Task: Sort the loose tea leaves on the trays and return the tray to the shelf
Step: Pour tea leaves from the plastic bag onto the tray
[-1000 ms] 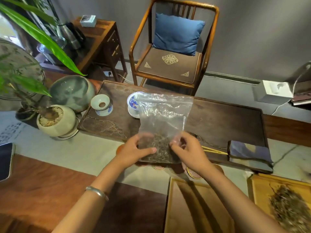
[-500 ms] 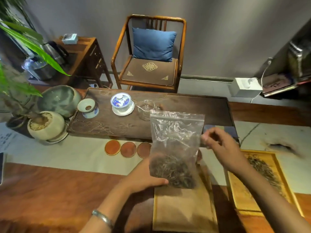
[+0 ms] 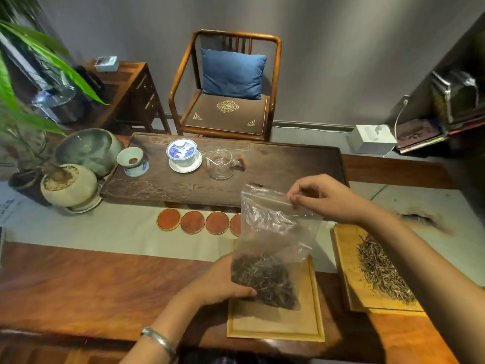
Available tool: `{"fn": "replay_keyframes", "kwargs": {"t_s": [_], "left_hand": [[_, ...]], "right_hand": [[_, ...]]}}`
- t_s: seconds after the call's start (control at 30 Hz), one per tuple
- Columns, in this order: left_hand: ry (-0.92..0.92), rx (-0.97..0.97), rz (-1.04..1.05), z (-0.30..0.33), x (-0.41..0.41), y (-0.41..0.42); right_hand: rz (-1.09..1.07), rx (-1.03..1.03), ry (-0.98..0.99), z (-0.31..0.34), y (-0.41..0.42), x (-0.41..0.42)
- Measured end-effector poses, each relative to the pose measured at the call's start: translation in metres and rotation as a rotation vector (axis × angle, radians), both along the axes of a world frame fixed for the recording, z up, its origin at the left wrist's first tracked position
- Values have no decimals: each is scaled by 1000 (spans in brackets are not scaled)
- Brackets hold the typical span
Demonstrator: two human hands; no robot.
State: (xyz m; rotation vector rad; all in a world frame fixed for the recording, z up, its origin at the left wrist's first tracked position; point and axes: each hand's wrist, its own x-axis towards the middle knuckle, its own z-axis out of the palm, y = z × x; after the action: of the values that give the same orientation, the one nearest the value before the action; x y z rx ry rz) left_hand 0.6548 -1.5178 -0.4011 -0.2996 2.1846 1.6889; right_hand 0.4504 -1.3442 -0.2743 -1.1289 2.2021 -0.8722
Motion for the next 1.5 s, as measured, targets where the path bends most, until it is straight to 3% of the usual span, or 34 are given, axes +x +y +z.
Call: {"fn": "replay_keyframes", "kwargs": {"t_s": [0.23, 0.47, 0.7, 1.13, 1.23, 1.4, 1.5], "left_hand": [[-31, -21, 101, -16, 12, -5], [51, -304, 299, -3, 13, -8], [173, 26, 242, 50, -25, 32], [196, 98, 219, 36, -34, 44], [214, 70, 202, 36, -35, 40], [203, -41, 154, 36, -34, 29], [156, -55, 213, 36, -30, 13]], "right_hand": [[-147, -85, -329, 2, 14, 41], [-354, -203, -296, -15, 10, 79], [-456, -222, -391, -36, 4, 89], [-449, -323, -863, -61, 13, 106], [-466, -304, -837, -66, 11, 106], [-490, -175, -497, -67, 10, 101], [-662, -248, -562, -65, 22, 86]]}}
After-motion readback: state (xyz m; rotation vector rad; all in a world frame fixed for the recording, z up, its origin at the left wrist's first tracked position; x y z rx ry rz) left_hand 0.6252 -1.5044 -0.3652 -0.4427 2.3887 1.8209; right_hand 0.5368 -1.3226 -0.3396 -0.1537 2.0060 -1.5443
